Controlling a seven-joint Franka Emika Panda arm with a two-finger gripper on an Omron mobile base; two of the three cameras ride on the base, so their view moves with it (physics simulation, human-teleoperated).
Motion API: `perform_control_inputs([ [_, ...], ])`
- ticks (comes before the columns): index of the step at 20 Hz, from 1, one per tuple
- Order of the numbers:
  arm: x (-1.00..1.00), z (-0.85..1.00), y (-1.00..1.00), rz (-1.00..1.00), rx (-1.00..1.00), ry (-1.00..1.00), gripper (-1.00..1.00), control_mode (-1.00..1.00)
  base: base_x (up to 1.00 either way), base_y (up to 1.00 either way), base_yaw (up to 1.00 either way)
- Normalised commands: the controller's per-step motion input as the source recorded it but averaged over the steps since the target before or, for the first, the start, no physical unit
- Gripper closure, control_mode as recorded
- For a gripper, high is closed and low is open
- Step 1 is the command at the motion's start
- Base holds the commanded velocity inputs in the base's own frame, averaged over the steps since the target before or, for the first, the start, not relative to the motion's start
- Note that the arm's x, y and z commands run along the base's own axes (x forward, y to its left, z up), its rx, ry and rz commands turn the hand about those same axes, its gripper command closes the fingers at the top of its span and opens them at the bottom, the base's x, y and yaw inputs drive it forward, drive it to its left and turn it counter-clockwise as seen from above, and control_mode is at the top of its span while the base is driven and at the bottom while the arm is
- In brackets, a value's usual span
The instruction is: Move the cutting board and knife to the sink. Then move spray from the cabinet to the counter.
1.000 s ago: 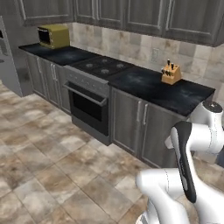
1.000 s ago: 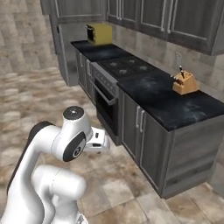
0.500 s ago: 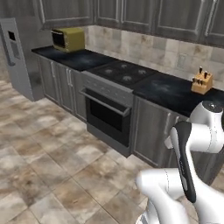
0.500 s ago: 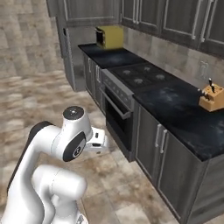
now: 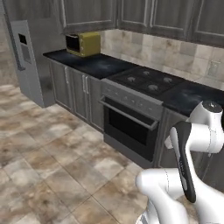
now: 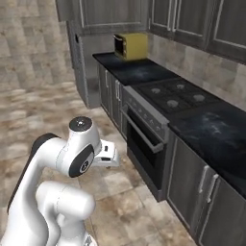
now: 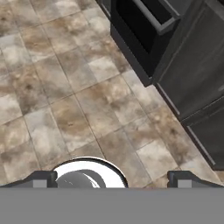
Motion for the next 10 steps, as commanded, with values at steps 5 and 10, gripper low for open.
perform_control_inputs([
  [5,0.0,0.0,0.0,0.0,0.0,0.0,-1.0,1.0,0.71,0.59,0.01],
  [10,0.0,0.0,0.0,0.0,0.0,0.0,-1.0,1.0,0.69,0.68,0.0],
])
